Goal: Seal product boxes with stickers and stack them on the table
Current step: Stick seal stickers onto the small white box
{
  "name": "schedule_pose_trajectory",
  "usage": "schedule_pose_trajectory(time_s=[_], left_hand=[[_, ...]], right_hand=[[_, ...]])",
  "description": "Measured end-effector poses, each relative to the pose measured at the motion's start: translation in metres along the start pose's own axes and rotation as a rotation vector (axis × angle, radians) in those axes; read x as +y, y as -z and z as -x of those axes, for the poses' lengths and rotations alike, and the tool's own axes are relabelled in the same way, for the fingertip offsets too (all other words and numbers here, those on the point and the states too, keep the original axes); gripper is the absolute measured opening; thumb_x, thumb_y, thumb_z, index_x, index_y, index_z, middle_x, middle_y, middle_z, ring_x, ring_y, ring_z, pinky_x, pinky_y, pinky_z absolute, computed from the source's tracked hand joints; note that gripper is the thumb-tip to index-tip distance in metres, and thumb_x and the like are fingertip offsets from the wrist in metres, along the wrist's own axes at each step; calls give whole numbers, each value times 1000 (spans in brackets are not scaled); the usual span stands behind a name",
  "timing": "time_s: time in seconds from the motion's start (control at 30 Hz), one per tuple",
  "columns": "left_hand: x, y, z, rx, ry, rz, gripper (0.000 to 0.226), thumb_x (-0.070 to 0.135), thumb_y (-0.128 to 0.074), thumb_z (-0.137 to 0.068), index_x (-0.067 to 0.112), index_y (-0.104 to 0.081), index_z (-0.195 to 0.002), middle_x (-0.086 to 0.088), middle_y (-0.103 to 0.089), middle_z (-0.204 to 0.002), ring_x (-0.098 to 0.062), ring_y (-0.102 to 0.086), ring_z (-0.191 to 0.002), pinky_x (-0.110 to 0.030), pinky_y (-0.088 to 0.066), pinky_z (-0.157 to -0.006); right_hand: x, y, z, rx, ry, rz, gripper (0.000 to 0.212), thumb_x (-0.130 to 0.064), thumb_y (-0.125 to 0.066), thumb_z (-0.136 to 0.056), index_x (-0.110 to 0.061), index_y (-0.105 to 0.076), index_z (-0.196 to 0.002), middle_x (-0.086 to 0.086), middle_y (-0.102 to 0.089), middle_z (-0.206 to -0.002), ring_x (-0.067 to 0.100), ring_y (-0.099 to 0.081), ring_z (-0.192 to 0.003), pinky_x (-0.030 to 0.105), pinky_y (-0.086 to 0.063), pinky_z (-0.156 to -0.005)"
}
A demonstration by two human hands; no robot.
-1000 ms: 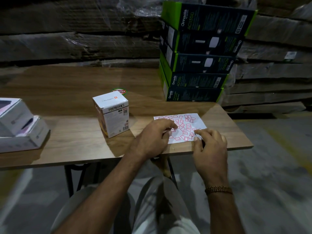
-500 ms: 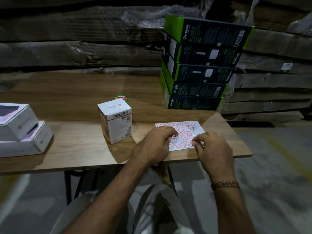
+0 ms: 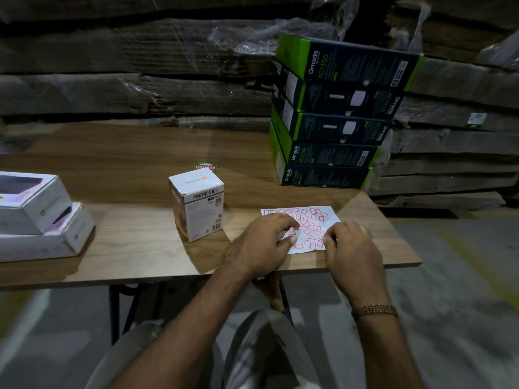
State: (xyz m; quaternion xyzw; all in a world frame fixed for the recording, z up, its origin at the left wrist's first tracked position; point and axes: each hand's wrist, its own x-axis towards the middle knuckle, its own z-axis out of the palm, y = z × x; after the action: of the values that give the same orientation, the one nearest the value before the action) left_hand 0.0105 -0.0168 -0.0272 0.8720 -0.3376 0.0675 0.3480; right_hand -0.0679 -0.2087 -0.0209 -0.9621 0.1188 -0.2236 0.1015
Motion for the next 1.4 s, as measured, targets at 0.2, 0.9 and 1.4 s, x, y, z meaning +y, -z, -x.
schedule_pose_trajectory(time_s=[0.2,0.9,1.4], left_hand=[[-1,-1,0,-6,-8,-23,30,28,-66,-103,28,-74,-132,6,-64,-146,-11,-54,-136,-30,-41,-116],[-4,-3,-1,-35,34,-6,31,35,-64,-102,33,-74,-131,7,-61,-150,-12,-54,-137,-44,-46,-116],[2,3,2,-31,21,3,30,29,-65,-104,28,-75,-132,6,-62,-149,-11,-54,-137,-37,-42,-118]], right_hand=[[2,-1,-1,-6,-51,-92,13,-28,-58,-104,-18,-65,-102,2,-61,-102,22,-51,-100,43,-52,-76],[4,-2,-4,14,-107,-214,13,-27,-57,-104,-22,-60,-93,-6,-55,-94,20,-52,-95,43,-51,-76],[10,-3,-6,49,-155,-331,12,-26,-57,-106,-25,-59,-94,-7,-61,-90,17,-59,-87,39,-49,-70]])
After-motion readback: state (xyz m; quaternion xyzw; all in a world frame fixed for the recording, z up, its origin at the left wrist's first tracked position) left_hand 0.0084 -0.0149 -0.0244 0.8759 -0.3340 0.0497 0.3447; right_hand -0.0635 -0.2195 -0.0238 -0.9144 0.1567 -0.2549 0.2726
